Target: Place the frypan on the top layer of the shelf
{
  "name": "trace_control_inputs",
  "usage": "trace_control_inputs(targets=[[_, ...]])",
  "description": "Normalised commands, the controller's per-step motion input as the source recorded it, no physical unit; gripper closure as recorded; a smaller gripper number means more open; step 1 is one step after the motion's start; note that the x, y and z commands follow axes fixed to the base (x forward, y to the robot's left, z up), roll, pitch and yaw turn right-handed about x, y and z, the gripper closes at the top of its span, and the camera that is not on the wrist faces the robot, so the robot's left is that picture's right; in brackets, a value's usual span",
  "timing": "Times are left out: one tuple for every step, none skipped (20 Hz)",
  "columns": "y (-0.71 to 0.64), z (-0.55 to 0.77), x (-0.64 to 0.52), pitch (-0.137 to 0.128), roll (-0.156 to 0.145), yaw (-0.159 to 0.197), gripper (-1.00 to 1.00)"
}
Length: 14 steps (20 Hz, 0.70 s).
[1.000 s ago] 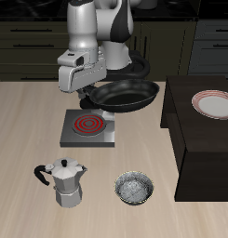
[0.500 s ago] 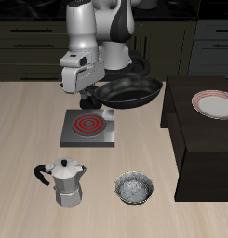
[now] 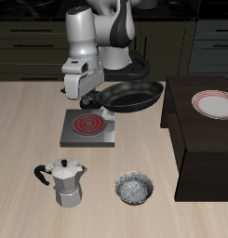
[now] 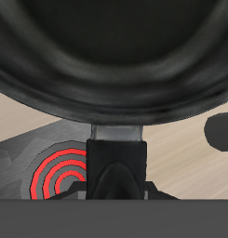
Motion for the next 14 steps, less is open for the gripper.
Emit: trace_control_inputs(targets=[[-0.05, -0.15, 0.01, 0.042, -0.027, -0.144, 1.0], [-0.01, -0.48, 0.08, 0.064, 0.044, 0.171, 1.0], [-0.15, -0.15, 0.14, 0.013, -0.048, -0.046, 1.0], [0.02, -0.16, -0.04, 0.03, 0.017, 0.017, 1.0], [-0.03, -0.21, 0.05, 0.026, 0.057, 0.119, 1.0], [-0.06, -0.01, 0.1, -0.007, -0.025, -0.05, 1.0], [0.01, -0.2, -0.03, 0.023, -0.011, 0.045, 1.0], [0.0, -0.17, 0.03, 0.02, 0.014, 0.067, 1.0], [-0.02, -0.11, 0.06, -0.017, 0.015, 0.088, 1.0], [-0.03, -0.12, 0.0, 0.045, -0.018, -0.075, 1.0], [-0.09, -0.42, 0.22, 0.021, -0.018, 0.14, 1.0], [-0.02, -0.12, 0.06, 0.01, -0.002, 0.039, 1.0], [-0.09, -0.09, 0.15, 0.007, -0.025, -0.007, 1.0], [-0.02, -0.26, 0.09, 0.0, 0.007, 0.159, 1.0]])
